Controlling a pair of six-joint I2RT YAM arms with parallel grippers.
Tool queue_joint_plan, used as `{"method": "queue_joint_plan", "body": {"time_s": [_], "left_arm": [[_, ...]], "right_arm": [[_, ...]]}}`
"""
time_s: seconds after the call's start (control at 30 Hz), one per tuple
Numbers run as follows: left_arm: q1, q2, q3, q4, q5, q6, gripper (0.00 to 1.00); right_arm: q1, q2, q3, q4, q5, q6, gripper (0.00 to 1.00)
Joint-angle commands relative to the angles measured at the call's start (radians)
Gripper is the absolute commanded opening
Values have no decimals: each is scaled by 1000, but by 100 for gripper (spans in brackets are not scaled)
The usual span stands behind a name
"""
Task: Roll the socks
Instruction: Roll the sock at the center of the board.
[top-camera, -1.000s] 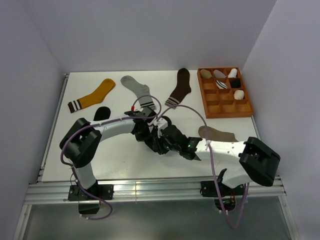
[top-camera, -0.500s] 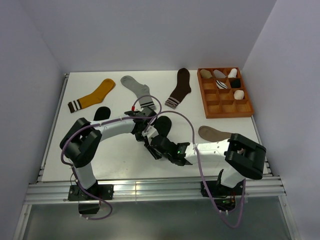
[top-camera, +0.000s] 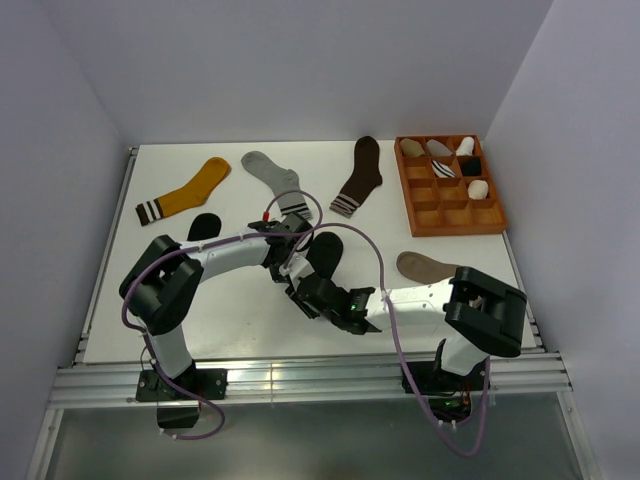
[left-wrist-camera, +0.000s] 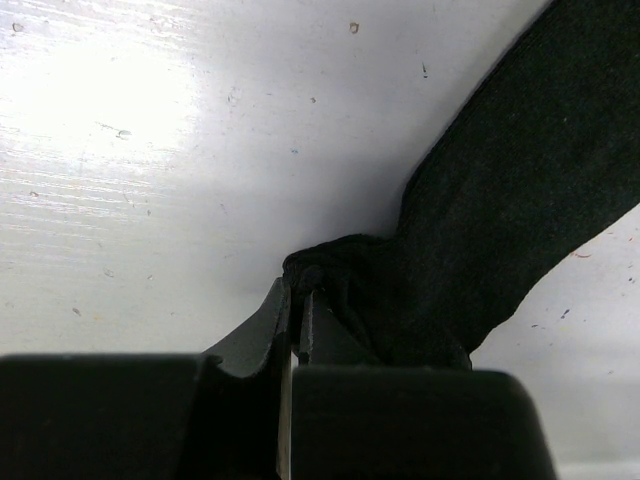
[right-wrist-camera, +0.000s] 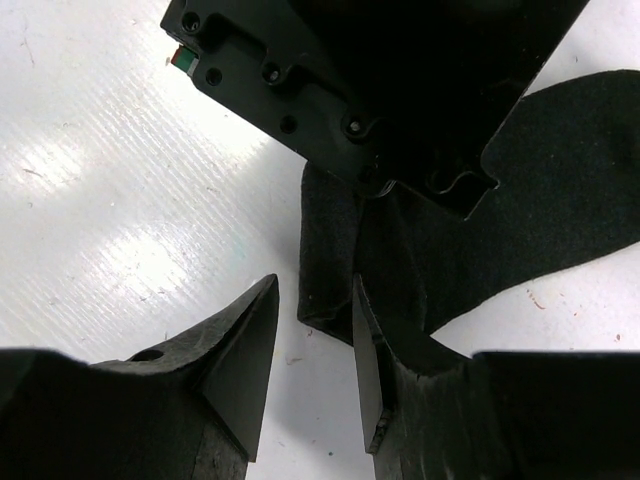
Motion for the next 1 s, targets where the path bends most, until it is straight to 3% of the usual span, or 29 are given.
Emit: {"method": "queue_joint_plan", "body": {"time_s": [0.0,0.6,0.67,0.7,0.8,0.87,0.97], "left_arm": [[-11,11,-7,-2,7,13,0],[-11,8,-21,10,22,4,0],[-11,8,-21,13,24,4,0],[-11,8,-21,17,25,2,0],[-11,2,-30,26,31,-7,2],[-11,-17,-44,32,25,-21,5],[-10,-61,-76,50,2,-51,16]], "right_arm": [[10,19,49,52,35,-24,43],[10,143,57,-46,32,37,36],[10,142,45,-50,30,47,31],[8,140,43,-54,33,56,21],[2,119,38,-63,23,70,6],[-22,96,26,-66,-34,79,0],[-97,45,11,-92,-189,102,0]]}}
